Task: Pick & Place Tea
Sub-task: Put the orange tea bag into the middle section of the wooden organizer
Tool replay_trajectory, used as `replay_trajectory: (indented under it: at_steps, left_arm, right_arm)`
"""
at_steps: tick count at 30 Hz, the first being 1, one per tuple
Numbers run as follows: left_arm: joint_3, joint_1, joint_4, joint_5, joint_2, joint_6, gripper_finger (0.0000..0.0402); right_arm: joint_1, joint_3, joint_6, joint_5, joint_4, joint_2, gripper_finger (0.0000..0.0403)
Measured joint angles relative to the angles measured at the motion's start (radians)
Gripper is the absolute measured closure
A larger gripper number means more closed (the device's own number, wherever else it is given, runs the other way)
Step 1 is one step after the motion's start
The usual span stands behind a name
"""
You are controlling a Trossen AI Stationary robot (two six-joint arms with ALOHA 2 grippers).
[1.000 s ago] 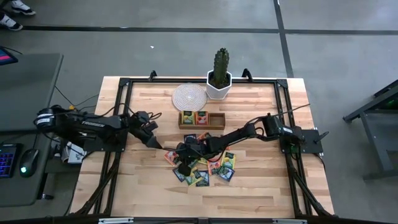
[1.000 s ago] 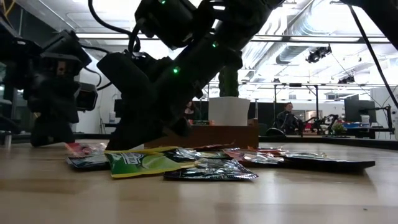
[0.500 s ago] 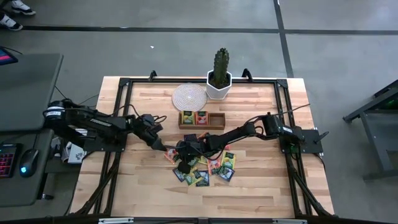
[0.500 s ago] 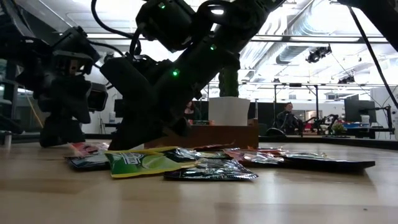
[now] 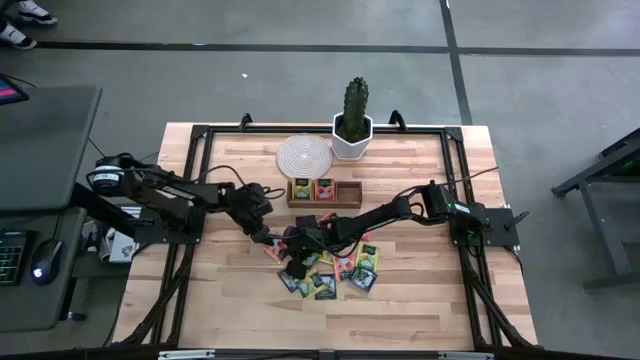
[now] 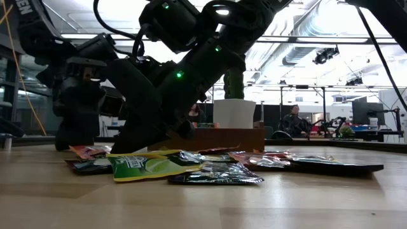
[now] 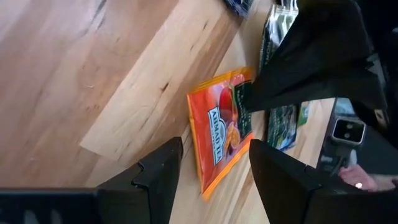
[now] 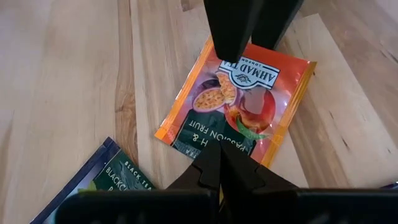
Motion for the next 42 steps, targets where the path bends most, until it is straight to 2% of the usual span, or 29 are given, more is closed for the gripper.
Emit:
replay_trajectory:
  at_steps: [19,23,32,42]
  left_arm:
    - [-0.003,0.0,0.024,0.028,0.011,0.019,0.0212]
    - [-0.003,-0.001,0.024,0.016,0.011,0.018,0.025]
    - [-0.003,-0.002,0.022,-0.006,0.012,0.033,0.0389]
    - [-0.004,0.0,0.029,-0.02,0.006,0.119,0.0399]
  right_arm:
    - [-0.006,-0.002,0.003,0.029,0.037,0.001,0.0403]
    - [-0.008,-0.002,0.003,0.026,0.039,0.001,0.0403]
    - [-0.008,-0.002,0.018,0.027,0.04,0.001,0.0403]
    - [-0.008,0.0,0.033,0.03,0.042,-0.004,0.0403]
